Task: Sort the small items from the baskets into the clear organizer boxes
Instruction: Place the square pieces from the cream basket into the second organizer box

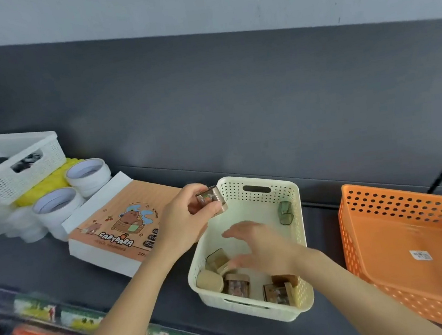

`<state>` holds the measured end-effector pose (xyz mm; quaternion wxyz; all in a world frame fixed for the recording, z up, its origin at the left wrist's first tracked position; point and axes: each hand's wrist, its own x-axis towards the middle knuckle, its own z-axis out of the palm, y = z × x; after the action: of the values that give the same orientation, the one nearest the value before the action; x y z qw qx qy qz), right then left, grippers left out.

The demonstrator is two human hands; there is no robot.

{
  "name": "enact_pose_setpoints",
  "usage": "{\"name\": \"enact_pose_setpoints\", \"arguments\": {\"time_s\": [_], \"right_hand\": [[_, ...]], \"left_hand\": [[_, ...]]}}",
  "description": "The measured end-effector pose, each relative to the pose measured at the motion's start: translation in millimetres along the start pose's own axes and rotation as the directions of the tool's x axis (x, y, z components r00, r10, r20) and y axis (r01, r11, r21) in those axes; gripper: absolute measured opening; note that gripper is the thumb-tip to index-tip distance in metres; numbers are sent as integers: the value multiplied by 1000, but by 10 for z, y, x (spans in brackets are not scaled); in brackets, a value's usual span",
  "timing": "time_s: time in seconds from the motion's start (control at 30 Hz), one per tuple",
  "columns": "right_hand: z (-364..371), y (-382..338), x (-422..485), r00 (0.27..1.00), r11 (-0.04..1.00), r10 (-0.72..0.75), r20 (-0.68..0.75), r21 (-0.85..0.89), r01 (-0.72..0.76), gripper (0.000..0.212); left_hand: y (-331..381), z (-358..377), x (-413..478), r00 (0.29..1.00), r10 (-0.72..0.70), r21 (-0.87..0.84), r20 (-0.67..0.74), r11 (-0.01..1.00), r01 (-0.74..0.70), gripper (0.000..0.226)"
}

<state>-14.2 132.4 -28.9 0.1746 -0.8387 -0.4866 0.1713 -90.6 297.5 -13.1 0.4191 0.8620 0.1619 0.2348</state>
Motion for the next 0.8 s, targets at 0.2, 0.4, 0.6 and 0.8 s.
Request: {"name": "enact_pose_setpoints", "arguments": {"time_s": [0.2, 0.4, 0.6, 0.8], "right_hand": [[74, -4, 91, 984, 998, 32, 174, -52, -23, 70], [35, 129, 142, 987, 984, 147, 57, -106, -141, 65], [66, 47, 101, 986, 997, 39, 165, -75, -26, 58], [180, 125, 195, 994, 979, -22, 106, -198, 42, 40]], "left_hand": [[-61, -62, -104, 1000, -13, -53, -27, 999, 12, 31], [-106, -52, -95, 999, -28, -62, -31, 998, 26, 29], [-91, -23, -49, 999, -19, -71, -36, 997, 16, 30], [-111, 4, -35, 999, -19, -86, -42, 996, 15, 31]]}}
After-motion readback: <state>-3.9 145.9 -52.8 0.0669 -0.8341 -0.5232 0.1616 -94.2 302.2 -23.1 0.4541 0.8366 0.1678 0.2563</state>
